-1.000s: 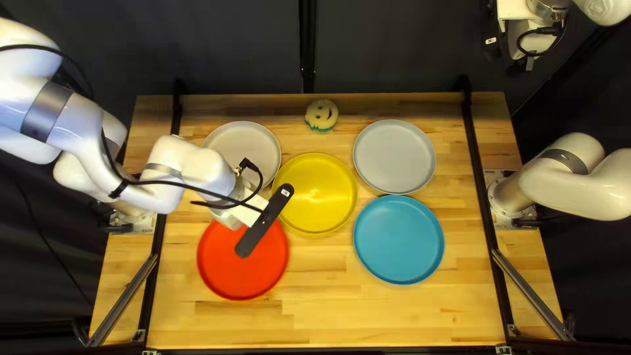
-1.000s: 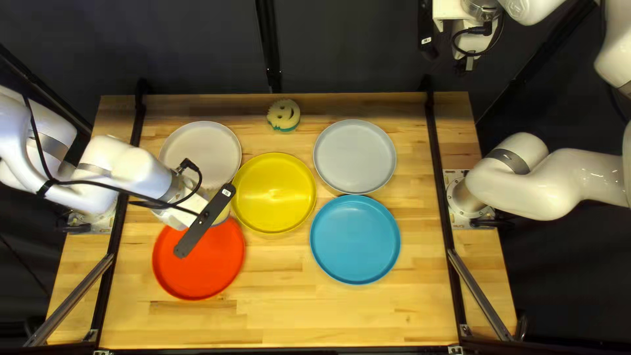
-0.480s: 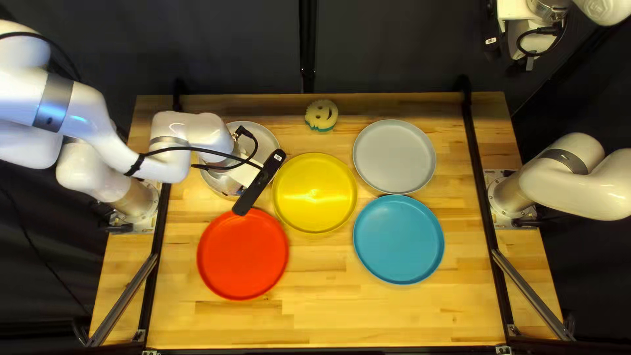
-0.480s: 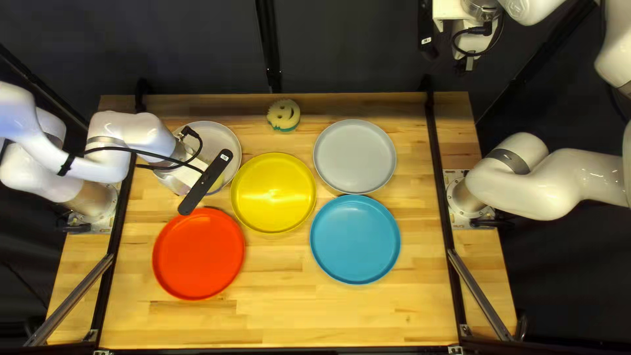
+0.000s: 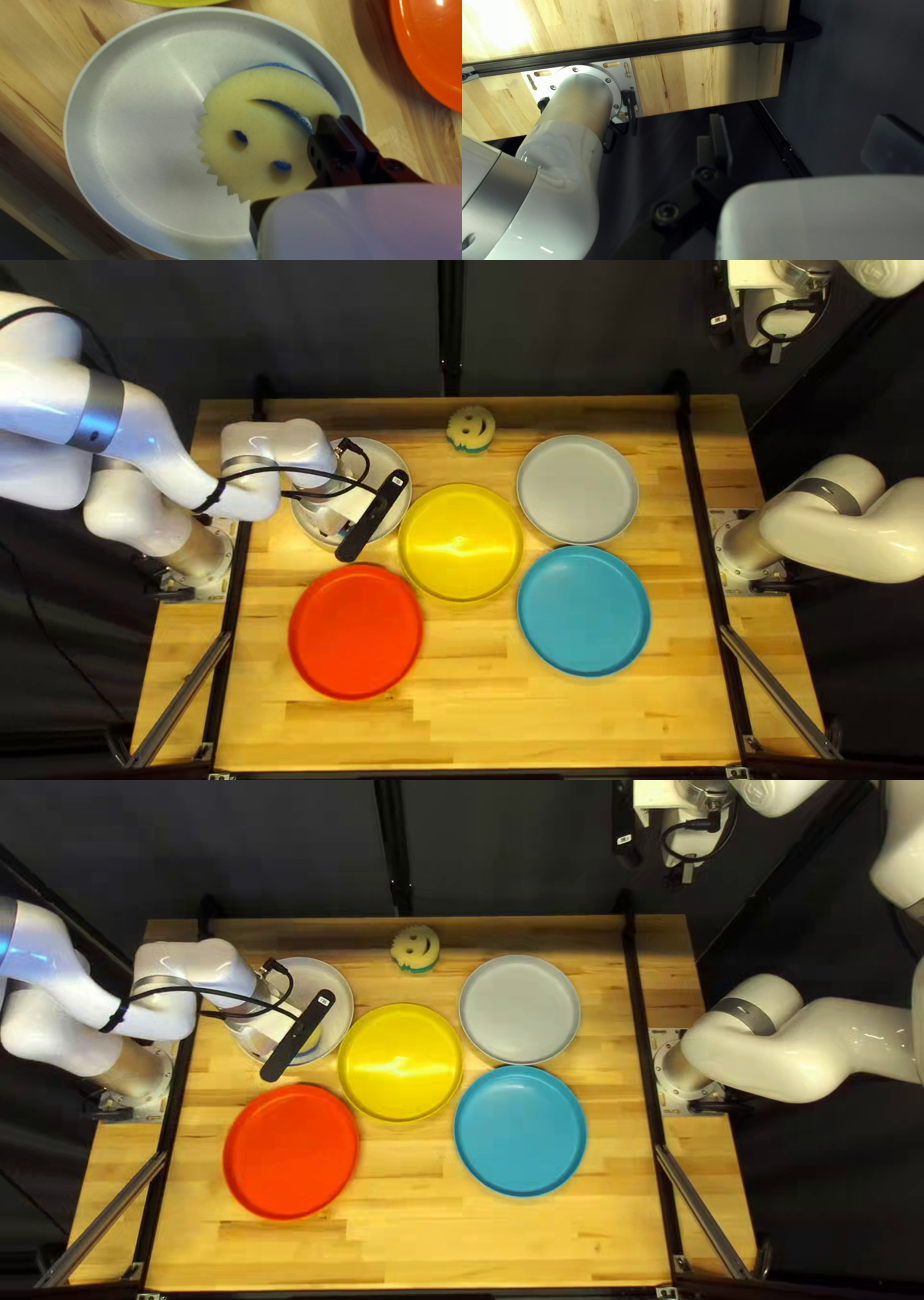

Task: Pick up sponge and scrub the plate

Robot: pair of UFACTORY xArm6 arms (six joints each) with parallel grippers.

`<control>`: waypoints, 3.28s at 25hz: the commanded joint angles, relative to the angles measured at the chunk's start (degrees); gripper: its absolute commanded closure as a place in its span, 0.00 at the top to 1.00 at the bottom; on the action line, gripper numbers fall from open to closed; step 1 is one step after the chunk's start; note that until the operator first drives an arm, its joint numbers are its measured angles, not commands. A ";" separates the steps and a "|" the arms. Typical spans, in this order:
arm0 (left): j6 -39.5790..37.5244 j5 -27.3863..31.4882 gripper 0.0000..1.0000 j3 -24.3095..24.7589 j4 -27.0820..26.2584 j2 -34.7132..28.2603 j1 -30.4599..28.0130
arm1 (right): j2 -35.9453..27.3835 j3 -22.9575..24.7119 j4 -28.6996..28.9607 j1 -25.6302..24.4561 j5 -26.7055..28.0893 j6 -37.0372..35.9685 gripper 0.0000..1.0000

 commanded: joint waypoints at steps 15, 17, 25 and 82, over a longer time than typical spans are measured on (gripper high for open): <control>6.58 -4.27 0.00 -7.01 -1.56 10.67 3.92 | 0.00 0.00 0.00 0.00 0.00 0.00 1.00; 8.59 -4.60 0.00 -7.89 -2.15 11.75 5.26 | 0.00 0.00 0.00 0.00 0.00 0.00 1.00; 13.92 -5.83 0.00 -8.11 -4.91 13.22 7.82 | 0.00 0.00 0.00 0.00 0.00 0.00 1.00; 18.89 -5.12 0.00 3.02 -9.31 3.95 12.38 | 0.00 0.00 0.00 0.00 0.00 0.00 1.00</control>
